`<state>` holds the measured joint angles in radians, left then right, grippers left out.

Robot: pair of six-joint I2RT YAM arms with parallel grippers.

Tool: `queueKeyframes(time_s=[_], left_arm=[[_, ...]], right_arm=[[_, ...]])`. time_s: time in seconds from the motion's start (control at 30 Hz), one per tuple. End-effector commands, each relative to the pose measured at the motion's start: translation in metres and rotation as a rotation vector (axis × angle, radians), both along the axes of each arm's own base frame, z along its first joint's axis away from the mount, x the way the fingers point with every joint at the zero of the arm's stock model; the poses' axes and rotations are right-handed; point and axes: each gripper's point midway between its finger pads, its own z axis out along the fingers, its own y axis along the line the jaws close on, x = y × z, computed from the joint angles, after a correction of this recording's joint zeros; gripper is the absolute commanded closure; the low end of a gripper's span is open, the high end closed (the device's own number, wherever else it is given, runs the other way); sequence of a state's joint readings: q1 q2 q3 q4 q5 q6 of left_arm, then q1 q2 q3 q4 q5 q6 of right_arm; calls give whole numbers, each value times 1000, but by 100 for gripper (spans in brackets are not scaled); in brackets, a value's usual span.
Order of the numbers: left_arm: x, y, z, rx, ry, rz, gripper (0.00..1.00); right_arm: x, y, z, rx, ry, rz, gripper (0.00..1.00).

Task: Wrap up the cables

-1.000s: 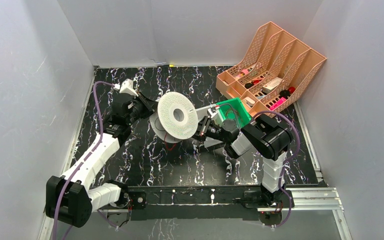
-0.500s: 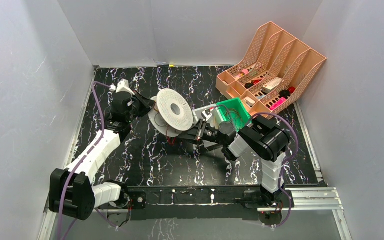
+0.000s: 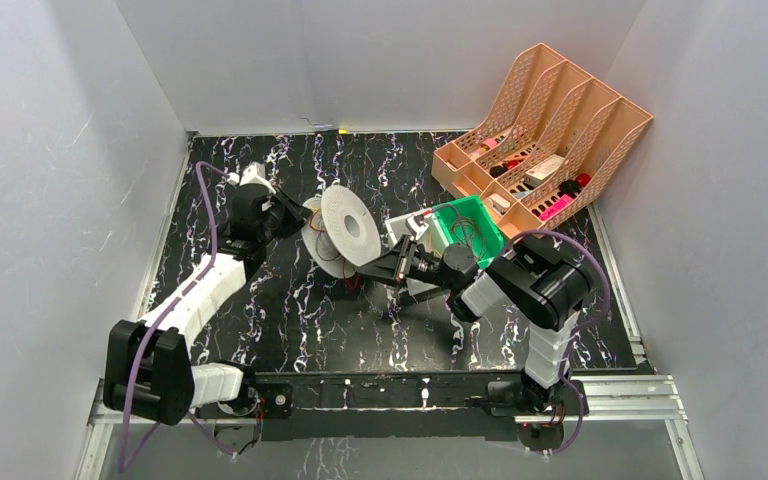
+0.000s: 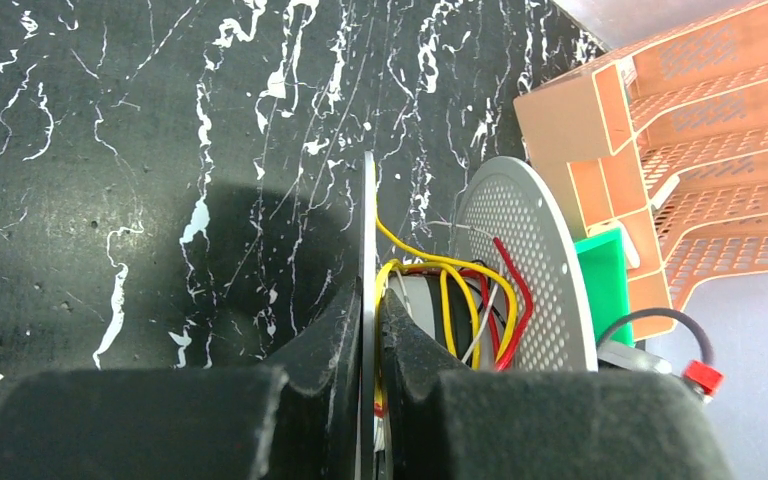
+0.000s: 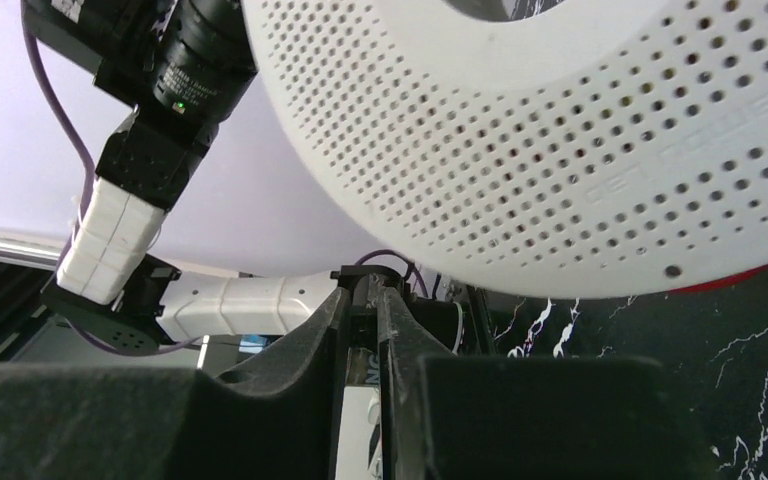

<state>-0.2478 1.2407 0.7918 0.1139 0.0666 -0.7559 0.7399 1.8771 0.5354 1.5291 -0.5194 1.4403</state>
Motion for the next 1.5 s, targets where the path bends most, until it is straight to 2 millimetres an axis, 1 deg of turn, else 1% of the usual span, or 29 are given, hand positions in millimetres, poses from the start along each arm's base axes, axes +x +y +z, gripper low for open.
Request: queueKeyframes(time_s=[0.0,0.17,0.2,0.37,0.43,0.63,0.73,0.8,0.83,0.93,1.03,1.07,1.17,1.47], left_arm=[[21,1,33,-27,-104,12,100],[31,2,28,-31,-102,15,100],[33,2,25,-31,-100,16,100],[46,7,21,-35,-96,30,100],[51,8,12,-41,-73,35,100],[66,9,-4,-56,-43,38,100],[74,10,-15,-94,-17,31,99],[79,6,-18,-115,-16,10,96],[81,5,-20,-118,-16,8,95],[86,7,-26,-118,-13,12,90],[89,11,-33,-97,-4,18,82],[89,12,-37,-86,7,19,79],[91,15,-48,-73,33,20,72],[87,22,-67,-42,97,20,57]], right_arm=[[-7,-8,27,54,-135,-9,76],[-12,-14,21,6,-149,-20,74],[-13,-15,23,-2,-162,-23,74],[-13,-21,20,-84,-201,-48,70],[-12,-23,17,-120,-216,-60,69],[-11,-32,17,-204,-255,-97,66],[-11,-38,18,-240,-281,-124,64],[-10,-42,21,-260,-300,-140,63],[-10,-45,19,-281,-296,-150,63],[-11,-52,23,-307,-315,-172,61],[-12,-59,27,-331,-332,-192,60],[-13,-62,31,-332,-343,-203,59],[-14,-68,34,-351,-356,-220,58],[-17,-77,41,-370,-370,-247,56]])
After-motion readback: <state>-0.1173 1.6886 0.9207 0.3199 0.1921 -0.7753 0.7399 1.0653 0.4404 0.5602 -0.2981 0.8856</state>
